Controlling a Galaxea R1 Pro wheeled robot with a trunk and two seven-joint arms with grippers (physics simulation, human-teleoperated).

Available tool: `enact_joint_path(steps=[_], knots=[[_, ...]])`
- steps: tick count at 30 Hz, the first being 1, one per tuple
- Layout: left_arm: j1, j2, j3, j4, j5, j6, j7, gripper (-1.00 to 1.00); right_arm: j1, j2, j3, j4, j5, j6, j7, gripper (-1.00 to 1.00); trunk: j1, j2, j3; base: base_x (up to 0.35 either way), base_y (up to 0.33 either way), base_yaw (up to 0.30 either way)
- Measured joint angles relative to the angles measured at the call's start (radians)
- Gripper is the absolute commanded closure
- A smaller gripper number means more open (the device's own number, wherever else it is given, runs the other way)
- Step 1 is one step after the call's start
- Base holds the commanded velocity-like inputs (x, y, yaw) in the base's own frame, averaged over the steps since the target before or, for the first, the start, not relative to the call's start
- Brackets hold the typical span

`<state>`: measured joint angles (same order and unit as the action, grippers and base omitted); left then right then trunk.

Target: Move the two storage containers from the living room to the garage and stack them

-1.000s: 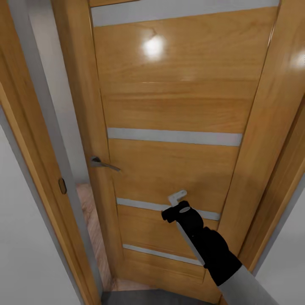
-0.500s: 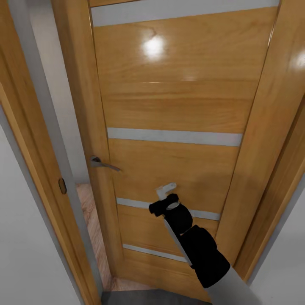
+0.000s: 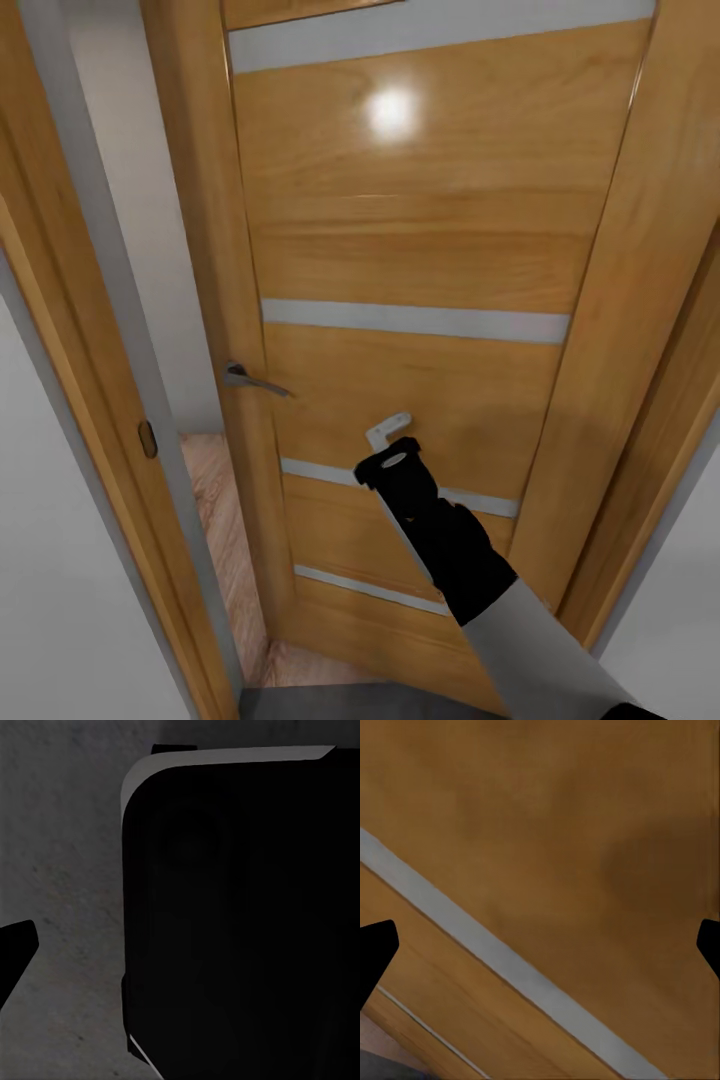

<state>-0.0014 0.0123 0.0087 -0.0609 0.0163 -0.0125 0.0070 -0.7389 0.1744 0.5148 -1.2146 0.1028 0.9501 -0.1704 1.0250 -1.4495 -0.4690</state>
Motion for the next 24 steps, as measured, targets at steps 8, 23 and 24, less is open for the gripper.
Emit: enact_joint_path(steps=[8, 23, 24], knots=[[0.0, 0.0, 0.0, 0.0, 0.0, 0.0, 0.0, -1.0, -0.113, 0.0, -0.001, 0.204, -0.005, -0.068, -0.002, -1.0, 0.0, 0.0, 0.0, 0.0, 0.0, 0.0], [0.0, 0.0, 0.0, 0.0, 0.0, 0.0, 0.0, -1.0, -0.247, 0.0, -0.002, 0.457, -0.022, -0.163, -0.011, -1.0, 0.0, 0.0, 0.0, 0.0, 0.0, 0.0], [0.0, 0.0, 0.0, 0.0, 0.0, 0.0, 0.001, -1.0, -0.247, 0.0, -0.003, 0.456, -0.023, -0.163, -0.011, -1.0, 0.0, 0.0, 0.0, 0.0, 0.0, 0.0]])
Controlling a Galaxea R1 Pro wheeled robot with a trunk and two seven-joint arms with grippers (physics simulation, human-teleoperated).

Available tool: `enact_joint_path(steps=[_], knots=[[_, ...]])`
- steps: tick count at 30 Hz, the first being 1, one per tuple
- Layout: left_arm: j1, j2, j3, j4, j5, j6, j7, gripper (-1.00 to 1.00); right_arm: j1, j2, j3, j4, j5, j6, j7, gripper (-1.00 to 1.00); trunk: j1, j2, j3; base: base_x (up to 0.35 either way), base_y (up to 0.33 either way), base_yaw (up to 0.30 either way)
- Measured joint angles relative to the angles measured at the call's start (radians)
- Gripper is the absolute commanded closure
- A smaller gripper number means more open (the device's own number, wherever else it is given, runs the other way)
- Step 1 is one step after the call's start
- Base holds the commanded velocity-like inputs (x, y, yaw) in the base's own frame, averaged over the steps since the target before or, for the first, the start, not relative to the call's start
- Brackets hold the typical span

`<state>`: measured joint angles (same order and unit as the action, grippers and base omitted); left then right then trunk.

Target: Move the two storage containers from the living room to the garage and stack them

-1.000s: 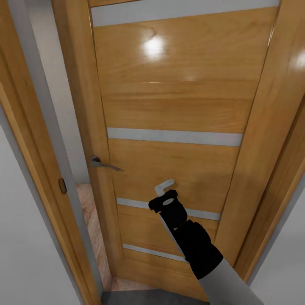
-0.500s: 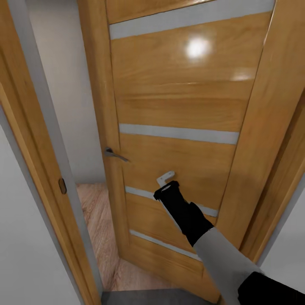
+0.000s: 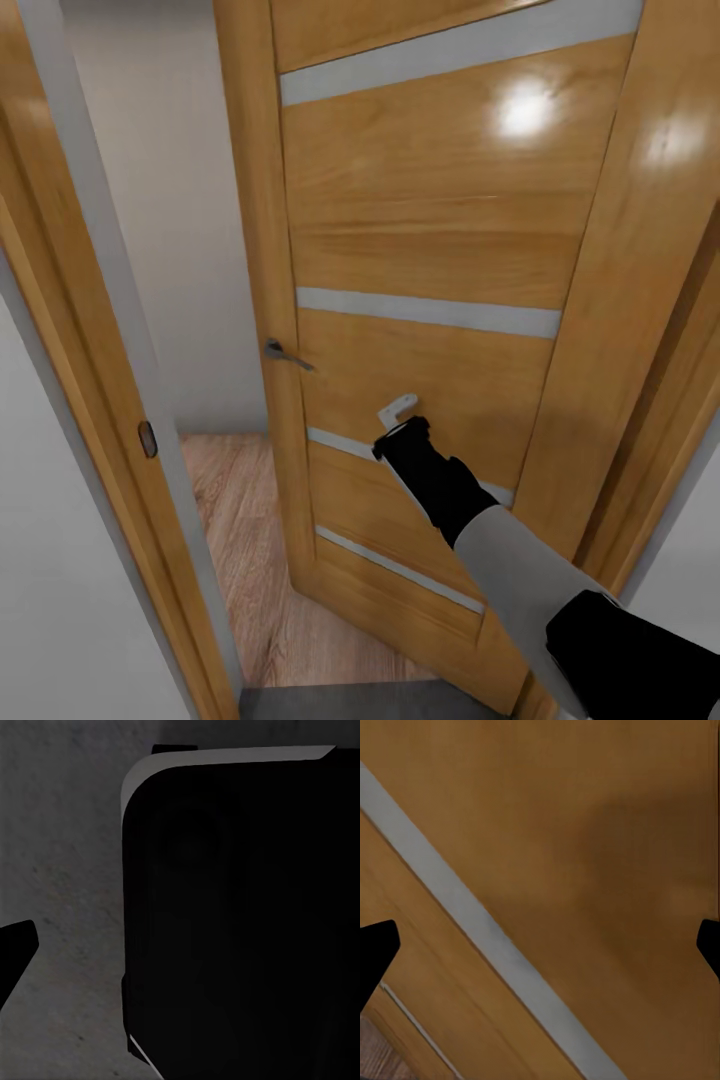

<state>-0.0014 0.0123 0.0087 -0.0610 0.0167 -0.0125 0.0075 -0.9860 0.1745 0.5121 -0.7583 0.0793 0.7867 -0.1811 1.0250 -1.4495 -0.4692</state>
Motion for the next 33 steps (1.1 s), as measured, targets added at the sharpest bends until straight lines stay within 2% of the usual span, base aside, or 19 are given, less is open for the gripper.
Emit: enact_joint_path(steps=[4, 6, 11, 14, 19, 20, 22, 27, 31, 33], knots=[[0.0, 0.0, 0.0, 0.0, 0.0, 0.0, 0.0, -1.0, -0.002, 0.0, 0.0, -0.027, 0.01, 0.006, 0.0, -1.0, 0.0, 0.0, 0.0, 0.0, 0.0, 0.0], [0.0, 0.0, 0.0, 0.0, 0.0, 0.0, 0.0, -1.0, -0.003, 0.0, -0.001, -0.077, 0.023, 0.019, 0.0, -1.0, 0.0, 0.0, 0.0, 0.0, 0.0, 0.0], [0.0, 0.0, 0.0, 0.0, 0.0, 0.0, 0.0, -1.0, -0.003, 0.0, 0.004, -0.213, 0.032, 0.122, 0.0, -1.0, 0.0, 0.0, 0.0, 0.0, 0.0, 0.0], [0.0, -0.001, 0.001, 0.0, 0.0, 0.0, 0.0, -1.0, -0.003, 0.0, 0.006, -0.224, 0.03, 0.14, -0.008, -1.0, 0.0, 0.0, 0.0, 0.0, 0.0, 0.0], [0.0, -0.001, 0.001, 0.0, 0.0, 0.0, 0.0, -1.0, -0.052, 0.0, 0.009, -0.153, 0.022, 0.127, -0.02, -1.0, 0.0, 0.0, 0.0, 0.0, 0.0, 0.0], [0.0, -0.001, 0.001, 0.0, 0.0, 0.0, 0.0, -1.0, -0.076, 0.0, 0.009, -0.114, 0.009, 0.114, -0.02, -1.0, 0.0, 0.0, 0.0, 0.0, 0.0, 0.0], [0.0, -0.001, 0.001, 0.0, 0.0, 0.0, 0.0, -1.0, -0.124, 0.0, 0.009, -0.034, 0.018, 0.079, -0.022, -1.0, 0.0, 0.0, 0.0, 0.0, 0.0, 0.0], [0.0, -0.002, 0.001, 0.0, 0.0, 0.0, 0.0, -1.0, -0.188, 0.0, 0.009, 0.088, 0.015, 0.037, -0.024, -1.0, 0.0, 0.0, 0.0, 0.0, 0.0, 0.0], [0.0, -0.002, 0.001, 0.0, 0.0, 0.0, 0.0, -1.0, -0.215, 0.0, 0.008, 0.13, -0.01, 0.019, -0.036, -1.0, 0.0, 0.0, 0.0, 0.0, 0.0, 0.0], [0.0, -0.002, 0.001, 0.0, 0.0, 0.0, 0.0, -1.0, -0.247, 0.0, 0.008, 0.184, -0.027, 0.005, -0.051, -1.0, 0.0, 0.0, 0.0, 0.0, 0.0, 0.0]])
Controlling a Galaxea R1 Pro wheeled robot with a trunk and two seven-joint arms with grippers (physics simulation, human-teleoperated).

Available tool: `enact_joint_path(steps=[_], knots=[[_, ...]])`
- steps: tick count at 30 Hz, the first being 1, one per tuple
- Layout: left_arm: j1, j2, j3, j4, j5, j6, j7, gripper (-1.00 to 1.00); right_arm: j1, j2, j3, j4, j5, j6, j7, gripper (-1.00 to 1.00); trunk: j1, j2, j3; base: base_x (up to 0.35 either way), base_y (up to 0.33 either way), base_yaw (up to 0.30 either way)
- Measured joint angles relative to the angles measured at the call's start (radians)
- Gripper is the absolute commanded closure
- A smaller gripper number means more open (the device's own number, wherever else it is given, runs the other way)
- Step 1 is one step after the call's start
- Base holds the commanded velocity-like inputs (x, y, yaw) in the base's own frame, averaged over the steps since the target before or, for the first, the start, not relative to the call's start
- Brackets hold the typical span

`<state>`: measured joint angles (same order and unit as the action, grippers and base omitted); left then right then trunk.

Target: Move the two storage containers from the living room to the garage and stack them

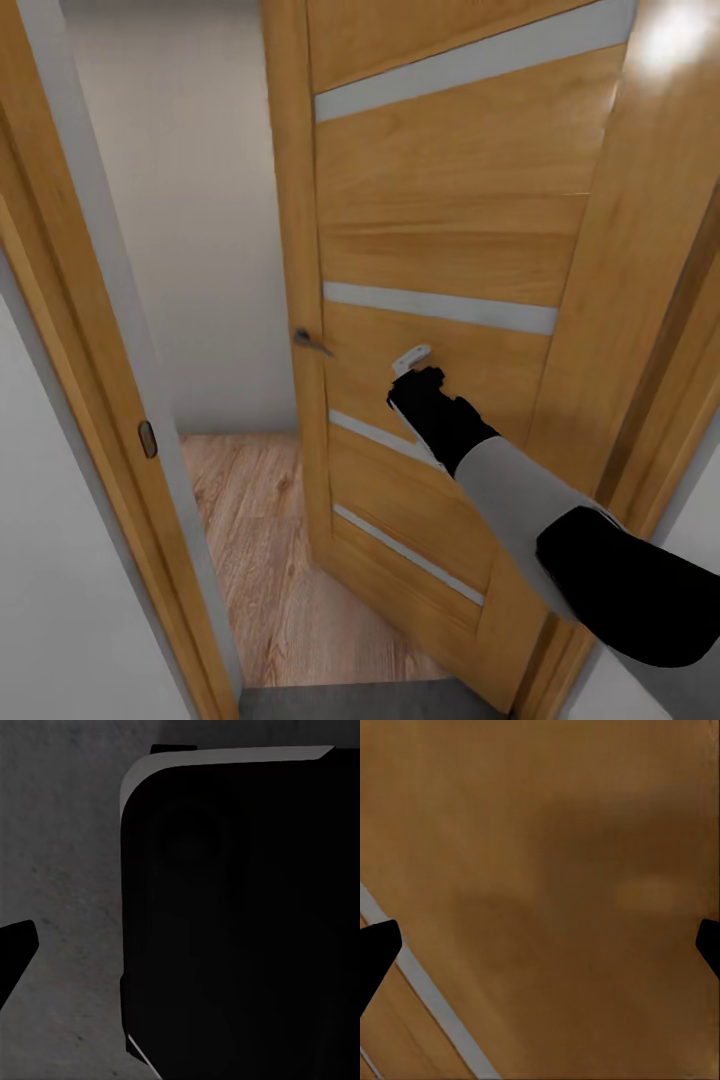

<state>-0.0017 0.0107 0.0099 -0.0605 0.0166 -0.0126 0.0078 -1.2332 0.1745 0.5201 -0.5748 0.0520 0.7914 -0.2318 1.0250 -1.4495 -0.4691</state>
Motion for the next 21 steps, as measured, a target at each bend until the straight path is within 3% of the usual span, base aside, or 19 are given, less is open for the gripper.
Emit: enact_joint_path(steps=[4, 12, 17, 21], knots=[[0.0, 0.0, 0.0, 0.0, 0.0, 0.0, 0.0, -1.0, -0.049, 0.0, 0.0, 0.092, 0.029, -0.037, -0.013, -1.0, 0.0, 0.0, 0.0, 0.0, 0.0, 0.0], [0.0, 0.0, 0.0, 0.0, 0.0, 0.0, 0.0, -1.0, -0.08, 0.0, -0.007, 0.139, 0.001, -0.058, -0.012, -1.0, 0.0, 0.0, 0.0, 0.0, 0.0, 0.0], [0.0, 0.0, 0.0, 0.0, 0.0, 0.0, 0.0, -1.0, -0.082, 0.0, -0.003, 0.11, 0.007, -0.043, -0.03, -1.0, 0.0, 0.0, 0.0, 0.0, 0.0, 0.0], [0.0, 0.0, 0.0, 0.0, 0.0, 0.0, 0.0, -1.0, -0.082, 0.0, -0.006, -0.012, -0.007, -0.019, -0.031, -1.0, 0.0, 0.0, 0.0, 0.0, 0.0, 0.0]])
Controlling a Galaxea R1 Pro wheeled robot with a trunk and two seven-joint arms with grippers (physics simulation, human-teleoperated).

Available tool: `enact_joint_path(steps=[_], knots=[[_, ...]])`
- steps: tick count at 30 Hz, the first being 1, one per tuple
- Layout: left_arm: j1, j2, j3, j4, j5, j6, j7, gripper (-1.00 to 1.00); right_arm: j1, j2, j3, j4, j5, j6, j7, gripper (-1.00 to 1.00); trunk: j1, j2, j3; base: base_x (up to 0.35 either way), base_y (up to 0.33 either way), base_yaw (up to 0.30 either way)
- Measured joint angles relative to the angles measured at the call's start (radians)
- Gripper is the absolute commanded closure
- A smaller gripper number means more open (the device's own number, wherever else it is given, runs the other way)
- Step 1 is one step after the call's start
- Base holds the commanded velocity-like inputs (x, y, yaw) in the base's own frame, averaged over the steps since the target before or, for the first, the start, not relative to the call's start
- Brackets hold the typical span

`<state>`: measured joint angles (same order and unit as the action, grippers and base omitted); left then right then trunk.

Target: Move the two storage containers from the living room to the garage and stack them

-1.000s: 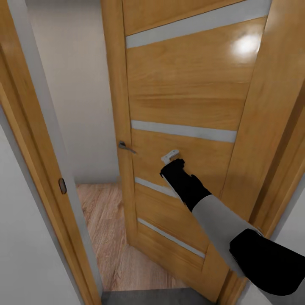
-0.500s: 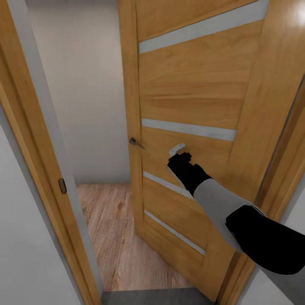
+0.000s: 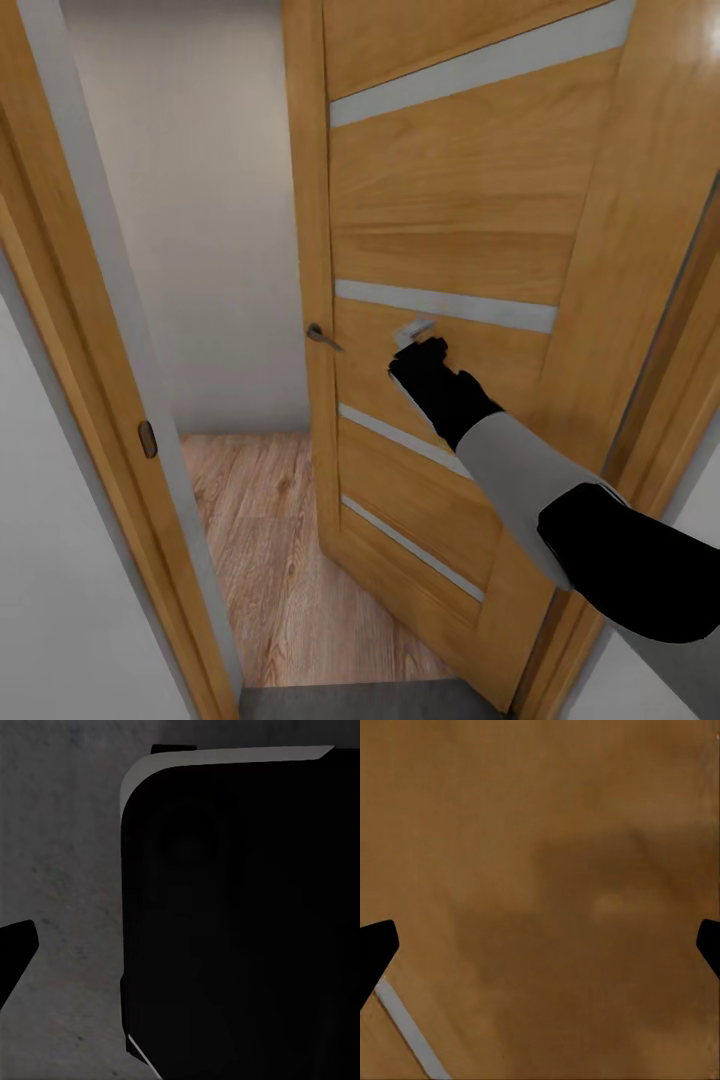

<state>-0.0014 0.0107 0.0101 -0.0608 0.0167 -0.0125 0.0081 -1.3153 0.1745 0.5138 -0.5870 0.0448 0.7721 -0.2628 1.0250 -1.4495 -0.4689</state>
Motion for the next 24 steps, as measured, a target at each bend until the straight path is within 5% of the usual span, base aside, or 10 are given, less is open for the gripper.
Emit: enact_joint_path(steps=[4, 10, 24], knots=[[0.0, 0.0, 0.0, 0.0, 0.0, 0.0, 0.0, -1.0, 0.001, 0.0, -0.005, -0.112, -0.01, 0.045, 0.002, -1.0, 0.0, 0.0, 0.0, 0.0, 0.0, 0.0], [0.0, 0.0, -0.001, 0.0, 0.0, 0.0, -0.001, -1.0, 0.001, 0.0, -0.004, -0.2, -0.105, 0.136, 0.007, -1.0, 0.0, 0.0, 0.0, 0.0, 0.0, 0.0], [0.0, 0.0, -0.002, 0.001, -0.001, 0.001, -0.006, -1.0, 0.002, 0.0, -0.007, -0.196, -0.119, 0.147, 0.041, -1.0, 0.0, 0.0, 0.0, 0.0, 0.0, 0.0]])
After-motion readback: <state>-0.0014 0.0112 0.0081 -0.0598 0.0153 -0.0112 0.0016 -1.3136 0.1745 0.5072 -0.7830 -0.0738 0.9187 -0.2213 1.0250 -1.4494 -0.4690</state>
